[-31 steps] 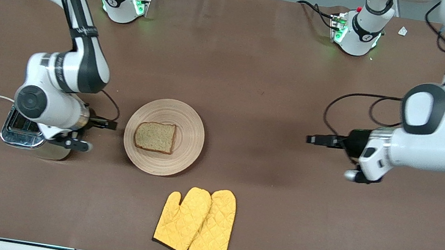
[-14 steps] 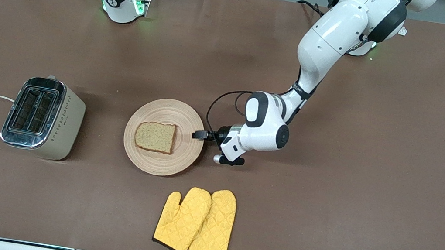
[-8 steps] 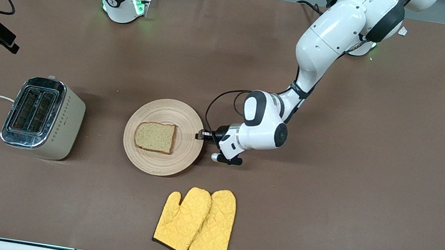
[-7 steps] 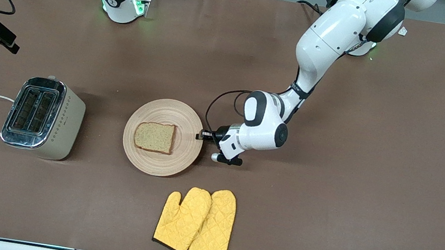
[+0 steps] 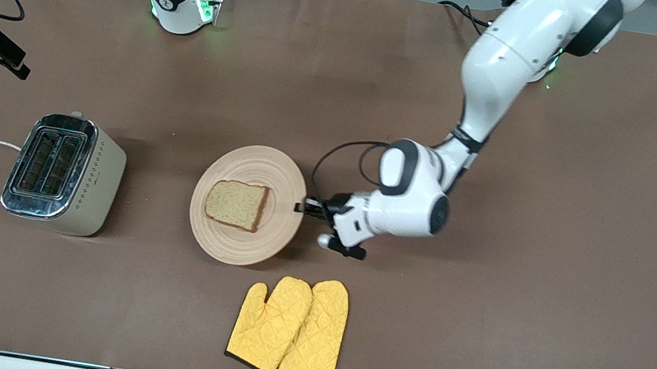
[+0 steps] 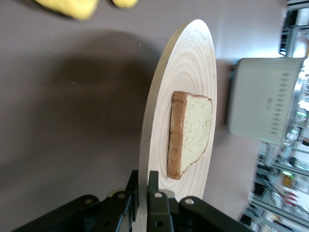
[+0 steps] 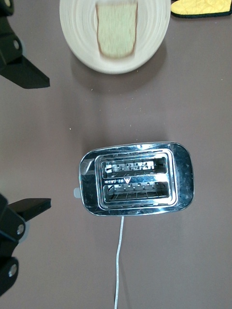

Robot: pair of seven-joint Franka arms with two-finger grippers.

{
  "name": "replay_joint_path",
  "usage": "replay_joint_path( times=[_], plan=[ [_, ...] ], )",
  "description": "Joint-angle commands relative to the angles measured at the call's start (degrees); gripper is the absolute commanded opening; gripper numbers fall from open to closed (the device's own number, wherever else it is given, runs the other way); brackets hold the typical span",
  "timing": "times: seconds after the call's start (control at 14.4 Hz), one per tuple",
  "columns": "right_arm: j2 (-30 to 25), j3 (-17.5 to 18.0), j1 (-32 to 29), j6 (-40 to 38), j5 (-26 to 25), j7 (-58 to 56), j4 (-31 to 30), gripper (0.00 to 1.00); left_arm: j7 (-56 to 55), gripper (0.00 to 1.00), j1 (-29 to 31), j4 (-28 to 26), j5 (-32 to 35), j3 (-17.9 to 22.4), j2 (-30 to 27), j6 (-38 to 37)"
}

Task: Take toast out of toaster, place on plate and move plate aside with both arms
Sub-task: 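Grip the plate rim with the left gripper and slide it away from the toaster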

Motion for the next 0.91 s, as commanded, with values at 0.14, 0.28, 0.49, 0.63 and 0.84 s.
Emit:
replay_joint_path(
  times=[0.14, 0.28, 0.49, 0.63, 0.84],
  plan=[
    [-1.25, -0.03, 0.23, 0.32, -0.26, 0.49, -1.07, 1.00, 5.05, 0.00, 16.21, -1.10, 3.00, -0.93, -4.88, -21.03],
    [-1.25, -0.03, 0.24, 0.32, -0.26, 0.58, -1.07, 1.00, 9.69, 0.00, 23.41, -0.14, 4.06, -0.67, -4.62, -29.99],
    [-1.25, -0.03, 0.24, 0.23, -0.26, 0.58, -1.07, 1.00, 18.30, 0.00, 34.75, 0.83, 8.27, -0.49, -4.10, -40.47],
    [-1.25, -0.03, 0.24, 0.15, -0.26, 0.58, -1.07, 1.00, 27.33, 0.00, 41.25, 0.74, 11.78, -0.40, -2.87, -42.07],
    [-1.25, -0.03, 0.15, -0.12, -0.26, 0.58, -1.07, 1.00, 35.97, 0.00, 49.09, 0.92, 14.70, -0.23, 1.08, -41.90]
  ],
)
